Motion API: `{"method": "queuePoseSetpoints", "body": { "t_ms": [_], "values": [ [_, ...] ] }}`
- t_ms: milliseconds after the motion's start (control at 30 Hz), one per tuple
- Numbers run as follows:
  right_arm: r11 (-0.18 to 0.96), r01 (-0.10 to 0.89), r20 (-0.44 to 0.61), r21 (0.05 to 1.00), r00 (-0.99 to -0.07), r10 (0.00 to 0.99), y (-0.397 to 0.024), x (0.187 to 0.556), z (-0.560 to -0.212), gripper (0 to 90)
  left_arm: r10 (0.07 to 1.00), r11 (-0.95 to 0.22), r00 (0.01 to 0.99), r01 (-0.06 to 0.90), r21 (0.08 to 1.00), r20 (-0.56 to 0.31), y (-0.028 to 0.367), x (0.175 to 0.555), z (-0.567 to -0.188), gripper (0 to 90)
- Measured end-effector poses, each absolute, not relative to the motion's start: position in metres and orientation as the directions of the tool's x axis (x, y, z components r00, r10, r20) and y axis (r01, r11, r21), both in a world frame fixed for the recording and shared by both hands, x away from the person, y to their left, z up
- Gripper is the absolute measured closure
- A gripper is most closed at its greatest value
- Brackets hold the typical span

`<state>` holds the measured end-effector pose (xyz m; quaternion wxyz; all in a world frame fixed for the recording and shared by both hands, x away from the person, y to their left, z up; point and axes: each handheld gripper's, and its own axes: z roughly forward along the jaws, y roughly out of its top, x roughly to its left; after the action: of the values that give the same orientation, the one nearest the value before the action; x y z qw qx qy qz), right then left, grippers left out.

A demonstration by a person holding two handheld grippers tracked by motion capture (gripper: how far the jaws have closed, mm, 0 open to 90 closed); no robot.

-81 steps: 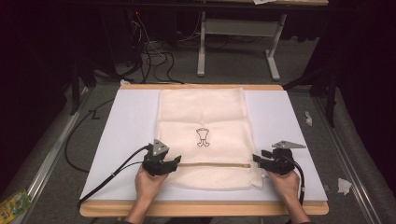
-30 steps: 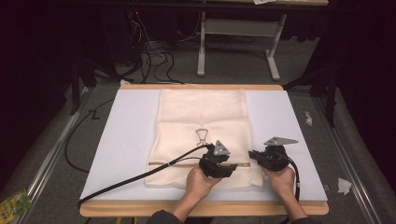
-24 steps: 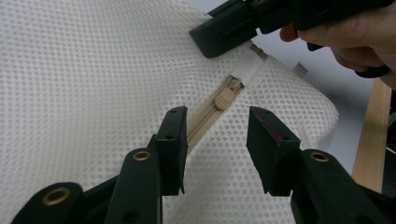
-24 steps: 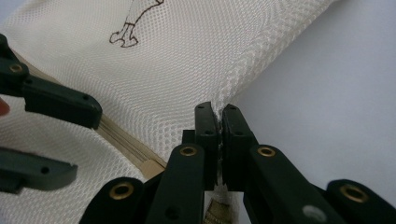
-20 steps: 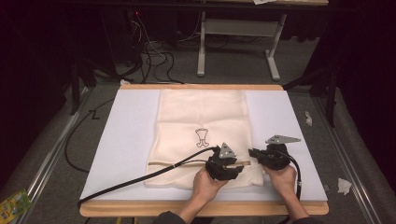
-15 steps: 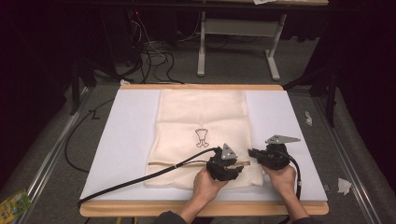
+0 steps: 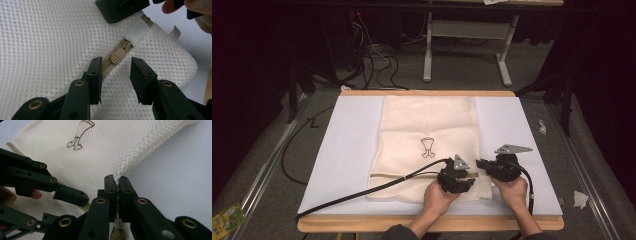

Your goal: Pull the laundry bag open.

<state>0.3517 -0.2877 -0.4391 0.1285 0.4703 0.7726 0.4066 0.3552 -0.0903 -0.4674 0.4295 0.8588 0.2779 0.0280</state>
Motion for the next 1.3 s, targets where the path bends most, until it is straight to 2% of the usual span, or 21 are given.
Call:
{"method": "queuePoseSetpoints", "body": {
  "t_ms": [633,767,1000,1300],
  "values": [
    [0.224,0.632,0.191,0.742,-0.52,0.833,-0.2872,0.3523,-0.4435,88.0,0.422,-0.45,0.874,0.433,0.781,-0.242,-0.0902,0.3538,-0.4681,71.1],
    [0.224,0.628,0.189,0.745,-0.522,0.832,-0.2874,0.3523,-0.4443,88.0,0.479,-0.471,0.856,0.439,0.765,-0.196,-0.0909,0.3554,-0.4703,67.8],
    [0.219,0.626,0.208,0.749,-0.535,0.819,-0.2865,0.3515,-0.4434,88.3,0.497,-0.46,0.842,0.461,0.759,-0.211,-0.093,0.3589,-0.4735,59.6],
    [0.211,0.628,0.223,0.749,-0.539,0.812,-0.2841,0.3522,-0.4428,88.3,0.474,-0.436,0.842,0.478,0.763,-0.257,-0.0939,0.3615,-0.4748,64.3]
  ]
}}
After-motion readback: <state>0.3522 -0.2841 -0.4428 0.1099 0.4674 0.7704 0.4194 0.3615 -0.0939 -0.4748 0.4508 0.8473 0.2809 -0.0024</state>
